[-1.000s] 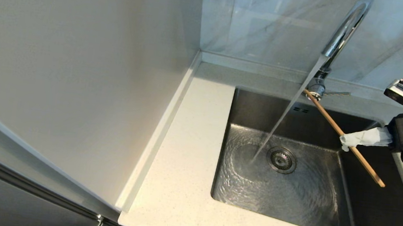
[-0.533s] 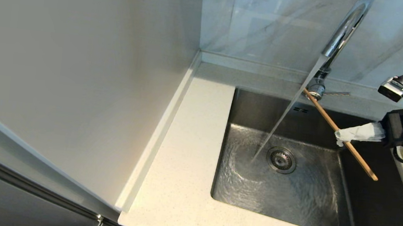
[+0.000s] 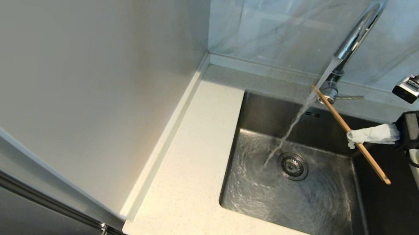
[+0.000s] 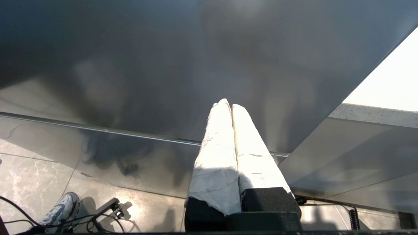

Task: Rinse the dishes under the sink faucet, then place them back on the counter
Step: Rinse the chopsticks

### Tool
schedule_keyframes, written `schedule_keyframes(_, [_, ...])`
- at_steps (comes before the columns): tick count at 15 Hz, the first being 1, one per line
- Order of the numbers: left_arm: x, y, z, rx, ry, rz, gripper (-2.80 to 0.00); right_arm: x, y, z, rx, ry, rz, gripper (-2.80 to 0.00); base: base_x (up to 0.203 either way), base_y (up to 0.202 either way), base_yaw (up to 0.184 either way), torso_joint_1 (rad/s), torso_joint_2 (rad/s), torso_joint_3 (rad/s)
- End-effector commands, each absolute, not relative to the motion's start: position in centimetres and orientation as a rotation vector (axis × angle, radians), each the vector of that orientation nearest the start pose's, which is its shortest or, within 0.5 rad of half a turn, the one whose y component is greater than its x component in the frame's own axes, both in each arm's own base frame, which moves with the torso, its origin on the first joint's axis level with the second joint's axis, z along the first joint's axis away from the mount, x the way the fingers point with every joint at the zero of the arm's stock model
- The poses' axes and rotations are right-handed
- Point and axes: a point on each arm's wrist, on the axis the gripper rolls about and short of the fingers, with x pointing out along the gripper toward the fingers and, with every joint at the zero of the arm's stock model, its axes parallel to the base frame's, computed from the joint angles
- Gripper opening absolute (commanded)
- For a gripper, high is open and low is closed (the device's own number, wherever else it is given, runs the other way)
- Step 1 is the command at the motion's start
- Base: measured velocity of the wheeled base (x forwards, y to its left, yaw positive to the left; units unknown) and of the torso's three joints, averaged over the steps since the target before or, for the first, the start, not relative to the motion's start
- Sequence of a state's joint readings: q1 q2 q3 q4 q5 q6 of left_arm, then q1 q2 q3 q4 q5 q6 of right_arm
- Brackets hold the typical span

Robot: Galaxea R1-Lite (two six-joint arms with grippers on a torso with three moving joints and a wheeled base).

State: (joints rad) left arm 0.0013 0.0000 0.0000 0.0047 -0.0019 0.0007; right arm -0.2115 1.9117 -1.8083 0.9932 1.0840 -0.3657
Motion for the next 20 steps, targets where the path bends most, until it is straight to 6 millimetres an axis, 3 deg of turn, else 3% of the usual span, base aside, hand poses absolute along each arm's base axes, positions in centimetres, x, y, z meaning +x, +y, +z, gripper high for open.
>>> schedule_keyframes(1, [-2.28, -0.01, 7.5, 0.0, 0.005, 0.0, -2.8, 31.94, -4.8, 25.91, 0.375, 0.725, 0.936, -2.8, 0.0, 0.0, 0.0, 0.0, 0.0, 0.0])
schedule_keyframes(18, [-2.28, -0.01, 7.5, 0.002, 0.005, -0.002, -2.8, 32.15, -4.88, 26.26, 0.357, 0.708, 0.937, -2.8, 0.0, 0.0, 0.0, 0.0, 0.0, 0.0])
schedule_keyframes(20, [-2.28, -0.01, 7.5, 0.0, 0.005, 0.0, -2.8, 31.84, -5.04, 26.3, 0.319, 0.737, 0.877, -2.8, 0.0, 0.0, 0.0, 0.0, 0.0, 0.0])
